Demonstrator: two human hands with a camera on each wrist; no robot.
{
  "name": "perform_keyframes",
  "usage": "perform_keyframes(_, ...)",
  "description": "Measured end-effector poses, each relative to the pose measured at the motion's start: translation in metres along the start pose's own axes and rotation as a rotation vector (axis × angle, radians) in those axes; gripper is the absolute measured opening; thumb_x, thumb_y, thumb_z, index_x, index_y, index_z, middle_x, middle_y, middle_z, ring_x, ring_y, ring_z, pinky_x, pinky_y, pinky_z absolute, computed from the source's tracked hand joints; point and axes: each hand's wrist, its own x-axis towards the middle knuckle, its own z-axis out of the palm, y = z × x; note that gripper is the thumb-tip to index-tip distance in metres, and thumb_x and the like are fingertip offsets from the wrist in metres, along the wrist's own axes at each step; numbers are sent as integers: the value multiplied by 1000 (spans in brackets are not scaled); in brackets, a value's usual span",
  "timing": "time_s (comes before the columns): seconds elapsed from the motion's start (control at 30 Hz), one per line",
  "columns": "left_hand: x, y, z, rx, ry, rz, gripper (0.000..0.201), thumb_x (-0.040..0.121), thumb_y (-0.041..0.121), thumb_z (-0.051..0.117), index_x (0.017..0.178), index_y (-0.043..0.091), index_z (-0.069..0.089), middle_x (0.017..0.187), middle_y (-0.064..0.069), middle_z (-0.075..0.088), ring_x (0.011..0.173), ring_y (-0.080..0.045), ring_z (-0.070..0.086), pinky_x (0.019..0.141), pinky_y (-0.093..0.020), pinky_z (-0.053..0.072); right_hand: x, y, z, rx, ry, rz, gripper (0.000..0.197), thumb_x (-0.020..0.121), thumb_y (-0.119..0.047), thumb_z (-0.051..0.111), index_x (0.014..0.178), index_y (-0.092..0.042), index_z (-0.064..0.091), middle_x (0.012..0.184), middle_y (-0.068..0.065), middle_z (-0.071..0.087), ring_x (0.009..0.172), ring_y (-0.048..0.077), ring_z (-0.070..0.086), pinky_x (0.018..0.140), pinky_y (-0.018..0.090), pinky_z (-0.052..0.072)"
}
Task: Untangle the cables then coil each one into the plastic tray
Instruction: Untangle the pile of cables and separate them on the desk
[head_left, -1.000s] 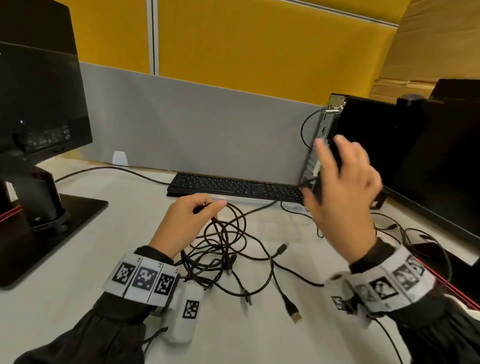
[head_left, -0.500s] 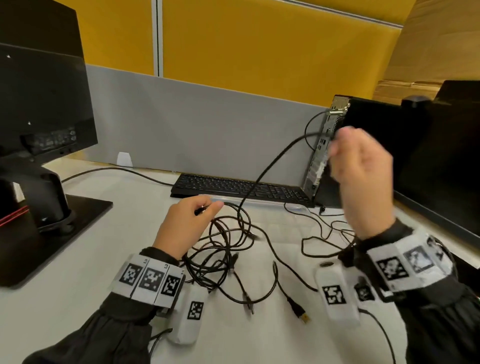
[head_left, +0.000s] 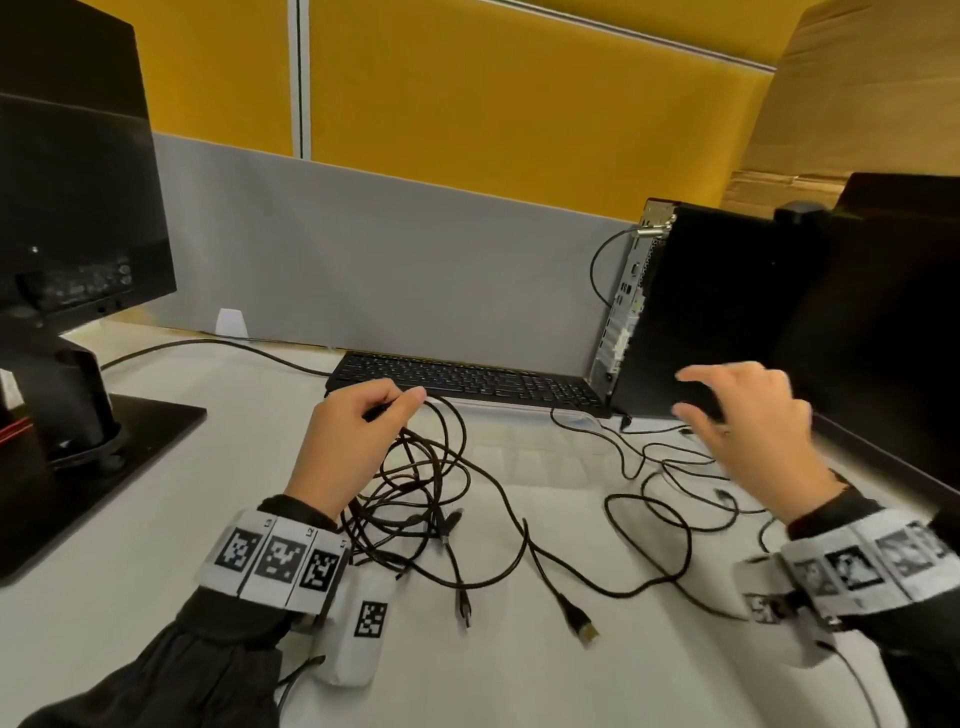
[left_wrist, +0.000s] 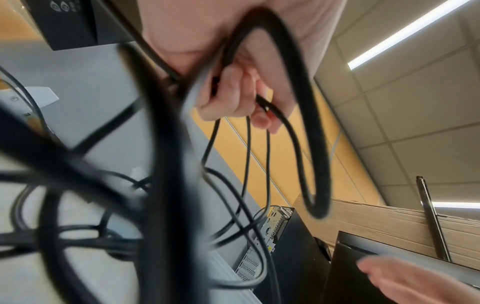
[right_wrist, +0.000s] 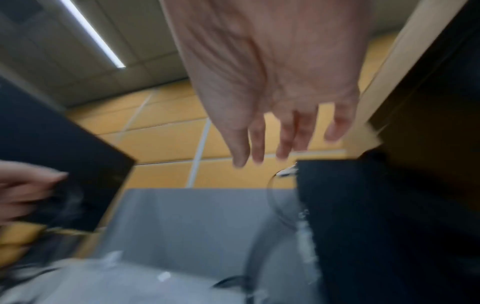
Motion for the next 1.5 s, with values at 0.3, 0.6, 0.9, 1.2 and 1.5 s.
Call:
perform_keyframes(0.3, 0, 12, -3, -198, 87, 43, 37, 90, 26, 57, 62, 3, 51, 50, 7, 41, 47, -4, 36, 49, -10, 30, -14, -134, 25, 449, -607, -404, 21, 99, -33, 40, 90, -22, 56, 78, -5, 64, 72, 8, 56, 73, 26, 47)
perform_keyframes(0.6, 2, -4, -2, 11, -28, -80, 47, 93, 38, 49, 68, -2, 48, 43, 10, 34, 41, -6, 31, 49, -24, 28, 3, -122, -30, 970, 54, -376, 24, 99, -18, 43, 78, -9, 52, 54, -11, 38, 49, 4, 34, 51, 13, 27)
perform_keyframes(0.9, 5, 3, -7, -147, -117, -272, 39, 95, 38, 46, 67, 11, 48, 43, 7, 30, 36, -7, 26, 37, -17, 25, 0, -114, -43, 1304, 268, -245, 25, 99, -18, 39, 76, -16, 48, 51, -15, 35, 41, 3, 25, 39, 17, 21)
perform_keyframes(1.2, -1, 8, -5, 90, -76, -130, 23, 81, 46, 62, 97, 45, 45, 115, 8, 33, 116, -14, 40, 105, -40, 30, 7, -124, -31, 1142, 27, -236, 25, 99, -16, 41, 81, -7, 55, 48, -13, 36, 38, 3, 29, 40, 10, 24)
perform_keyframes(1.5, -12, 20, 5, 94, -284, 42, 8, 87, 32, 60, 88, 33, 53, 80, 9, 61, 74, -1, 55, 59, -11, 38, 6, -140, -42, 1247, -187, -263, 28, 99, -22, 42, 85, -4, 58, 48, -11, 24, 41, 5, 19, 40, 15, 22)
